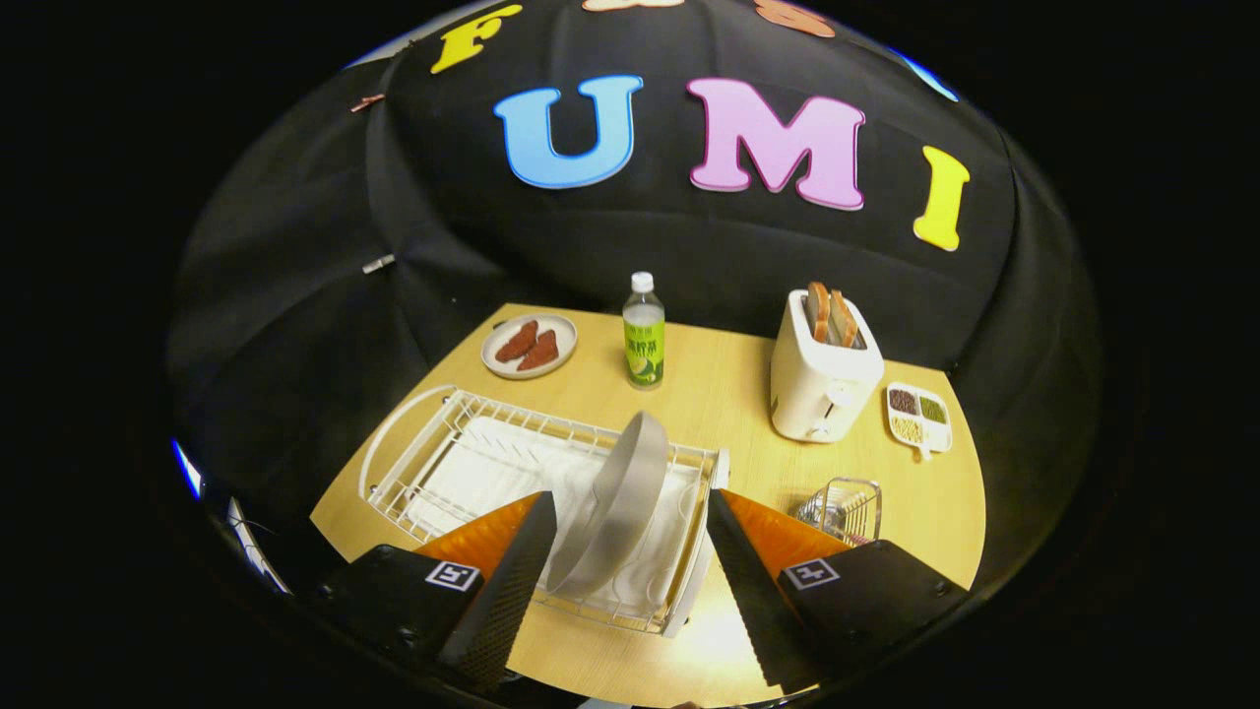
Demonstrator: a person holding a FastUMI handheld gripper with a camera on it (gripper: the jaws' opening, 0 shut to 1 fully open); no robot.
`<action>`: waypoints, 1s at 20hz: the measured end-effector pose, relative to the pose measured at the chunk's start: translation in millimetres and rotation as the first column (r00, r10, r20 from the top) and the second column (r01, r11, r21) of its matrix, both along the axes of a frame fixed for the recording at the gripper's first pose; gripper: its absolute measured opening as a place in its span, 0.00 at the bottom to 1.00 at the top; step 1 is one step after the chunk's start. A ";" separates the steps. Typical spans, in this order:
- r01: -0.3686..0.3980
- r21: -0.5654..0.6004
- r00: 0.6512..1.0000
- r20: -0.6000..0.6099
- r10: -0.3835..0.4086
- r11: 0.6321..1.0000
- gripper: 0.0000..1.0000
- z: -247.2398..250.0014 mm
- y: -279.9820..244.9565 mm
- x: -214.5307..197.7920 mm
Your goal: Take the plate from the dish rack, then take the spoon from the basket and place it into the plate.
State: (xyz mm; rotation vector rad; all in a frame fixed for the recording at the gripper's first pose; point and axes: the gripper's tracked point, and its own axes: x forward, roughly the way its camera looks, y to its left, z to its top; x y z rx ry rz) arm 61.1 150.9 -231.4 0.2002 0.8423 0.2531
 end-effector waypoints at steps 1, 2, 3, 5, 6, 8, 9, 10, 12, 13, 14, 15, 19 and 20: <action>0.015 0.001 0.999 -0.044 -0.015 1.000 0.93 -11.4 4.0 2.1; 0.030 -0.001 0.996 -0.081 -0.030 1.000 0.91 -22.4 10.4 1.2; 0.046 -0.011 0.993 -0.107 -0.047 0.999 0.86 -33.4 13.9 3.8; 0.057 -0.059 0.988 -0.139 -0.065 0.997 0.85 -53.3 16.8 6.5; 0.058 -0.089 0.987 -0.143 -0.071 0.994 0.84 -58.6 15.7 9.3; 0.045 -0.131 0.983 -0.170 -0.067 0.990 0.63 -67.4 18.4 8.8; 0.047 -0.147 0.980 -0.186 -0.074 0.988 0.48 -69.3 17.5 7.5; 0.057 -0.175 0.975 -0.204 -0.093 0.983 0.46 -71.3 13.0 6.8; 0.050 -0.208 0.960 -0.259 -0.104 0.977 0.43 -75.8 9.2 1.7; 0.060 -0.208 0.958 -0.263 -0.115 0.976 0.41 -72.7 9.5 4.4; 0.068 -0.203 0.955 -0.270 -0.123 0.977 0.40 -69.9 9.9 6.4; 0.070 -0.203 0.953 -0.276 -0.125 0.977 0.38 -70.2 8.3 6.6; 0.041 -0.260 0.968 -0.231 -0.103 0.965 0.34 -51.9 3.4 18.4; 0.028 -0.285 0.972 -0.215 -0.092 0.958 0.33 -48.0 3.3 20.5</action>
